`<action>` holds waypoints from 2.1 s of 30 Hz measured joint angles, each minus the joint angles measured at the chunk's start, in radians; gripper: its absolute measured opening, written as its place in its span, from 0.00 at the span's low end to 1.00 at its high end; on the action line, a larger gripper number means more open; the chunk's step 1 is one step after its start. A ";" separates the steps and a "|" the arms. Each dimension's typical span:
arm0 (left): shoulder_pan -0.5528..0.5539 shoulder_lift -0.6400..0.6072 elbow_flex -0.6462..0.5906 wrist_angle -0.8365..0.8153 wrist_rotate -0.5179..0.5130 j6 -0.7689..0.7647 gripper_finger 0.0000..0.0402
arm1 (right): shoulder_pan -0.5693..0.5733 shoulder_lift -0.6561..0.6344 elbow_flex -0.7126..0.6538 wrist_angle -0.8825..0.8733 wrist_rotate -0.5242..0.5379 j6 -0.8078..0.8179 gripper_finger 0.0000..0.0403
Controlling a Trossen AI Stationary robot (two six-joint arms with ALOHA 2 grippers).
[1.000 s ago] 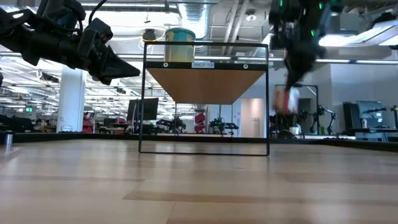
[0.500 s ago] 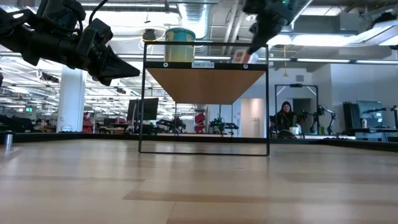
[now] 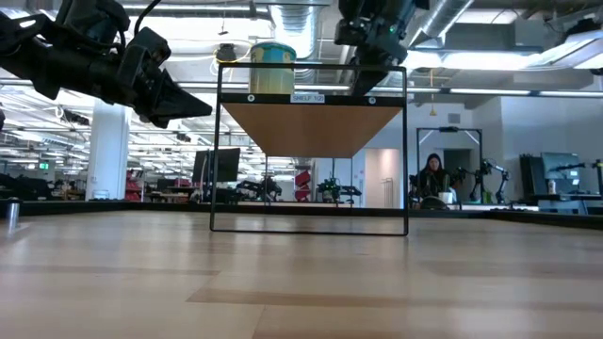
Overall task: Pick and place cans onto a shelf
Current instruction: Put the canned tomatoes on the shelf aligned with other cans, then put the canned tuna on the shelf aligned with other cans
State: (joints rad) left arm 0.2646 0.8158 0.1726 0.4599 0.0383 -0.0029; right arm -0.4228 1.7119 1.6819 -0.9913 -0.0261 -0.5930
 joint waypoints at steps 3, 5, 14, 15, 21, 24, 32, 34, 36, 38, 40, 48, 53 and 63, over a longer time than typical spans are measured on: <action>0.000 0.000 0.000 -0.002 0.000 0.000 0.00 | -0.002 0.013 0.002 -0.001 -0.002 -0.007 0.07; 0.000 0.000 0.000 -0.002 0.000 0.000 0.00 | -0.001 0.012 0.002 -0.001 -0.005 -0.010 0.07; 0.000 0.000 0.000 -0.002 0.000 0.002 0.00 | 0.007 0.011 0.002 0.021 -0.042 -0.010 0.08; 0.000 0.000 0.000 -0.002 0.000 0.001 0.00 | 0.010 0.011 0.002 0.024 -0.048 -0.010 0.09; 0.000 0.000 0.000 -0.002 0.001 0.001 0.00 | 0.018 0.011 0.002 0.047 -0.056 -0.010 0.14; 0.000 0.000 0.000 -0.003 0.001 0.001 0.00 | 0.016 0.011 0.002 0.047 -0.055 -0.010 0.17; 0.000 0.000 0.000 -0.012 0.001 0.000 0.00 | 0.011 0.011 0.002 0.047 -0.044 -0.010 0.20; 0.000 0.000 0.000 -0.023 0.001 0.000 0.00 | 0.008 0.011 0.002 0.052 -0.041 -0.010 0.20; 0.000 0.000 0.000 -0.027 0.001 0.000 0.00 | 0.008 0.011 0.002 0.061 -0.039 -0.010 0.20; 0.000 0.000 0.000 -0.028 0.001 -0.001 0.00 | 0.009 0.011 0.002 0.065 -0.040 -0.010 0.20; 0.000 0.000 0.000 -0.029 0.001 -0.001 0.00 | 0.009 0.011 0.002 0.064 -0.040 -0.021 0.20; 0.000 0.000 0.000 -0.044 0.001 0.003 0.00 | 0.021 -0.075 -0.020 0.058 -0.041 -0.038 0.03; 0.000 0.000 0.000 -0.052 0.002 0.003 0.00 | 0.000 -0.188 -0.216 0.138 -0.081 0.017 0.02; 0.000 0.000 0.000 -0.047 0.012 0.010 0.00 | 0.000 -0.580 -0.791 0.673 -0.210 0.194 0.01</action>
State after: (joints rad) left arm 0.2642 0.8154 0.1722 0.4133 0.0501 0.0071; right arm -0.4225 1.1318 0.8911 -0.3178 -0.2364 -0.3993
